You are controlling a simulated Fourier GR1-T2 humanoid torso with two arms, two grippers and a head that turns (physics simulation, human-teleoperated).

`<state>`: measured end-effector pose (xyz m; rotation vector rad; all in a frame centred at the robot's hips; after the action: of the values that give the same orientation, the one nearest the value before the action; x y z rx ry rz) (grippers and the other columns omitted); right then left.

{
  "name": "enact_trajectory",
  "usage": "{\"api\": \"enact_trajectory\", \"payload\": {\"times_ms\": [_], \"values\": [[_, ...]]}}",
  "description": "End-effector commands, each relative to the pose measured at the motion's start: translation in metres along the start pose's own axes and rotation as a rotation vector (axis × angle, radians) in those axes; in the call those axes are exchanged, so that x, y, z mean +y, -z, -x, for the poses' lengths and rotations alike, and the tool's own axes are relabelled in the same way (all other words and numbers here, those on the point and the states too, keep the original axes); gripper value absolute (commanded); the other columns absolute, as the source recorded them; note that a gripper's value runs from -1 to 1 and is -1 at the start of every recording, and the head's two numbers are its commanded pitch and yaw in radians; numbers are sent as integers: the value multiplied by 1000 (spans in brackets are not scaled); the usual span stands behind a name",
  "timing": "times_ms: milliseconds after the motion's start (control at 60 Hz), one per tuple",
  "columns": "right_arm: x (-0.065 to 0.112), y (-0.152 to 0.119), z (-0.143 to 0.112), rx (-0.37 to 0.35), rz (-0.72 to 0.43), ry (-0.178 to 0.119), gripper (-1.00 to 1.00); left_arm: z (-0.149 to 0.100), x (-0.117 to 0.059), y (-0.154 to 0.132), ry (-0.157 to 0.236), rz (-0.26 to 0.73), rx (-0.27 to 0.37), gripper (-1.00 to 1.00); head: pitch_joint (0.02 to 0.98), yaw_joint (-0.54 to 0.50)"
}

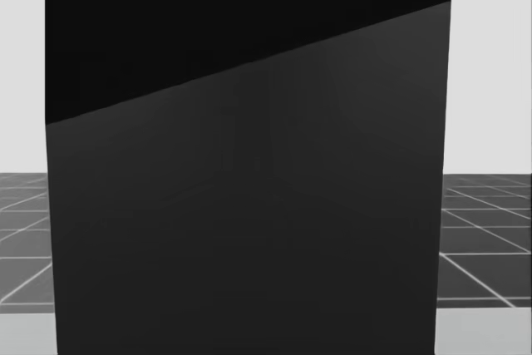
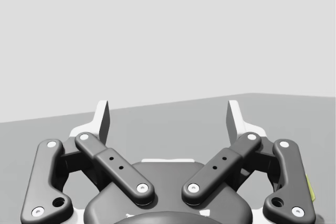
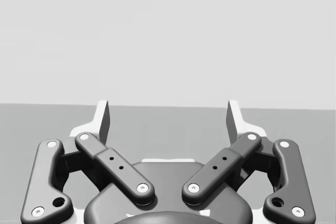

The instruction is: Reach around the screen and pick up the object behind it.

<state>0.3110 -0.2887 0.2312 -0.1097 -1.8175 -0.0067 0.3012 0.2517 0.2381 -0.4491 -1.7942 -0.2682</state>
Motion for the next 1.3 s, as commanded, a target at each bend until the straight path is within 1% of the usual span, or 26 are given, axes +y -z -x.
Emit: {"api": "enact_trajectory", "payload": {"times_ms": [17, 33, 100, 150, 183, 217, 250, 300, 367, 433, 450, 533, 583, 717, 850, 900, 950, 1017, 1033, 1100, 1117, 1150, 1217, 1233, 1250, 1300], "values": [[2, -4, 1, 32, -12, -16, -1000, 1, 0, 0, 8, 0, 3, -1000, 99, -31], [2, -5, 1, 31, -19, -17, -1000, 1, 0, 0, 8, 0, 3, -1000, 99, -31], [3, -4, 0, 16, -36, 1, -1000, 1, 0, 0, 11, 0, 4, -1000, 100, -31], [4, -3, 2, 17, -48, -10, -1000, 1, 0, 0, 13, 2, 7, -1000, 100, -32], [5, -4, 3, 27, -60, -4, -1000, 0, 1, -1, 18, 4, 14, -1000, 101, -33], [6, -6, 2, 39, -81, 18, -1000, -1, 1, -2, 14, 15, 23, -1000, 101, -34], [7, -9, 0, 41, -97, 32, -1000, -3, 0, -5, 18, 31, 33, -1000, 101, -33], [9, -15, -4, 45, -149, 56, -1000, -7, -2, -10, 48, 70, 52, -1000, 102, -29], [10, -24, -7, 40, -213, 82, -1000, -11, -5, -18, 56, 101, 68, -1000, 103, -29], [9, -32, -9, 32, -248, 81, -1000, -13, -6, -24, 72, 123, 82, -1000, 104, -29], [9, -35, -9, 31, -267, 76, -1000, -14, -7, -27, 73, 132, 89, -1000, 104, -28], [5, -44, -8, 35, -309, 76, -1000, -14, -6, -34, 78, 159, 108, -1000, 106, -29], [1, -49, -5, 33, -341, 72, -1000, -13, -3, -40, 71, 189, 130, -1000, 108, -30], [-9, -56, 1, 60, -393, 101, -1000, -7, 6, -49, 60, 237, 172, -1000, 109, -31], [-18, -63, 13, 86, -450, 123, -1000, -4, 18, -58, 32, 291, 211, -1000, 114, -30], [-20, -65, 17, 96, -466, 116, -1000, -2, 20, -60, 35, 313, 222, -1000, 115, -30], [-22, -68, 23, 106, -492, 123, -1000, 0, 23, -64, 42, 344, 241, -1000, 116, -29], [-22, -69, 28, 115, -513, 115, -1000, 1, 24, -66, 48, 367, 260, -1000, 117, -29], [-22, -70, 31, 120, -528, 107, -1000, 2, 25, -68, 55, 385, 274, -1000, 117, -29], [-21, -72, 34, 128, -565, 110, -1000, 4, 25, -71, 66, 417, 299, -1000, 119, -28], [-21, -72, 35, 131, -588, 106, -1000, 6, 25, -72, 79, 427, 313, -1000, 120, -28], [-21, -73, 37, 127, -596, 95, -1000, 6, 25, -72, 83, 437, 320, -1000, 120, -28], [-19, -73, 38, 125, -638, 91, -1000, 9, 24, -73, 100, 455, 342, -1000, 122, -29], [-19, -73, 39, 125, -643, 86, -1000, 10, 24, -73, 103, 458, 344, -1000, 122, -29], [-18, -73, 40, 119, -650, 72, -1000, 11, 23, -73, 106, 464, 349, -1000, 122, -29], [-15, -72, 41, 115, -676, 65, -1000, 12, 23, -72, 109, 470, 357, -1000, 122, -28]]}}
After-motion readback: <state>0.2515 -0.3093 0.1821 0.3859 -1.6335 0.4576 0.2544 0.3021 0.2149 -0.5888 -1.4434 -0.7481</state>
